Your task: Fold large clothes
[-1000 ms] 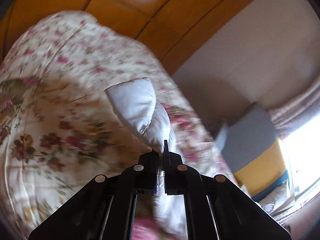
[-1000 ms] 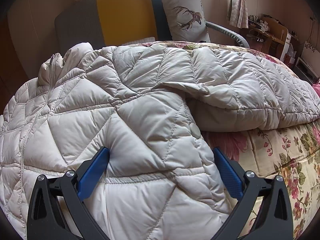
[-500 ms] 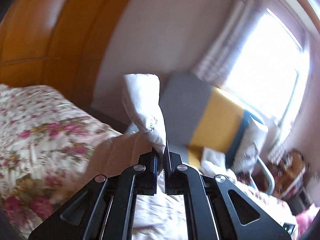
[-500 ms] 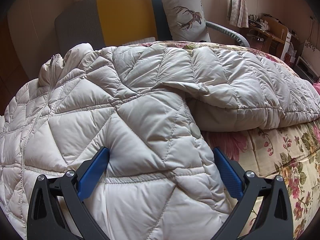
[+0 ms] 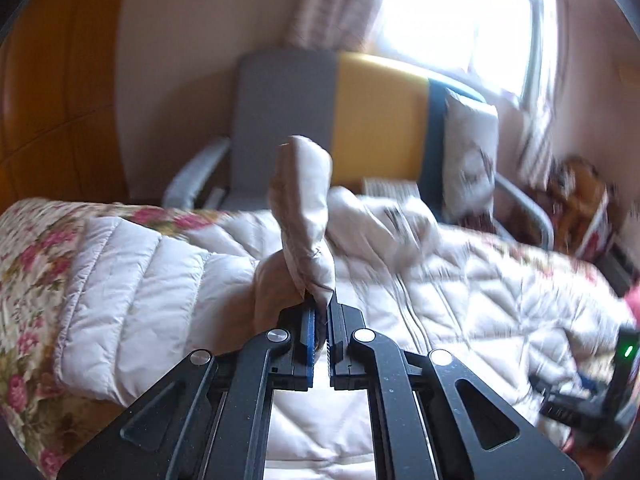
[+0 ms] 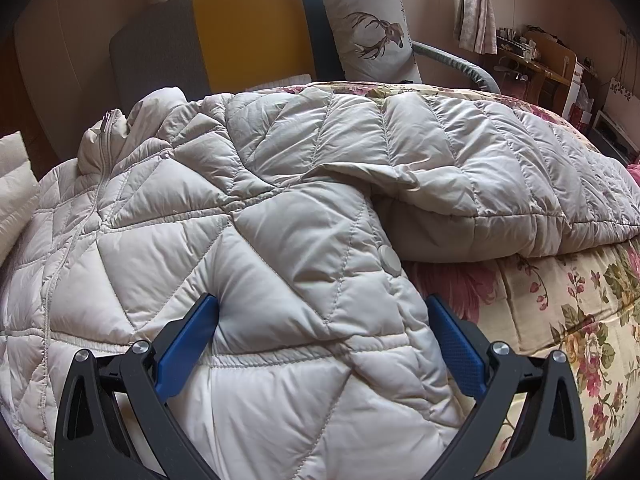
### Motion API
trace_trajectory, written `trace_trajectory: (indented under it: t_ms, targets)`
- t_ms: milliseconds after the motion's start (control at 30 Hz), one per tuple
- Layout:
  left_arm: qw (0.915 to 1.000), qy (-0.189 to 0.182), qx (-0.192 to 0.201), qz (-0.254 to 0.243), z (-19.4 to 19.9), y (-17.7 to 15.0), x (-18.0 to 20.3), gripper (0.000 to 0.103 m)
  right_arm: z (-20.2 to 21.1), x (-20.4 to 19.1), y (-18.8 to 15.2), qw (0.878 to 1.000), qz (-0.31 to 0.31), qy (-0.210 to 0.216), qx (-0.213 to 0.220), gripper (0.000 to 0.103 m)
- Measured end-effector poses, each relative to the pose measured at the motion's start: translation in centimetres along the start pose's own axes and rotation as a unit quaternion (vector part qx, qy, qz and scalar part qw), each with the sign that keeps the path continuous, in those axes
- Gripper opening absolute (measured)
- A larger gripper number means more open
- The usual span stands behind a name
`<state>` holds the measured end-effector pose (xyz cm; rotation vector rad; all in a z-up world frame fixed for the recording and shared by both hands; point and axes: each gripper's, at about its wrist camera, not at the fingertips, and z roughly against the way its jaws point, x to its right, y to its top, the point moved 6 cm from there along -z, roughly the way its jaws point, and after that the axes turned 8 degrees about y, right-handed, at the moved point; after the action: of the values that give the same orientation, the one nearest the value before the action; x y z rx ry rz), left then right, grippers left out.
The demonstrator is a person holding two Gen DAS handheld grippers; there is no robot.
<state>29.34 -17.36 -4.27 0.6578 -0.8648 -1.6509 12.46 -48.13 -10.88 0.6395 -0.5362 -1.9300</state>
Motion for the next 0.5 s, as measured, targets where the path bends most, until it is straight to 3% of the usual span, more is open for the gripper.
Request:
trace_trajectory:
  t_ms: [167,400,467,500]
  targets:
    - [0.9967,-0.005,-0.027,-0.077,-2.4,-2.0,4.1,0.003,0.0,0.0,0.0,1.000,0.000,0.000,0.000,0.101]
    - [0.9935,-0.020,-0.006,-0.112,-2.8,-2.7,6.5,0.003,0.0,0.0,0.0,1.000,0.000,-0.001,0.000,0.101]
    - [0.9922,-0.028,-0.014,-0.121,-2.9,-3.0,6.9,0.011,0.0,-0.1,0.0,1.000,-0.001,0.000,0.000,0.101]
    - [0.9916,-0.032,-0.017,-0.124,-2.8,-2.9,7.2,0.025,0.0,0.0,-0.1,1.000,-0.001,0.000,0.000,0.101]
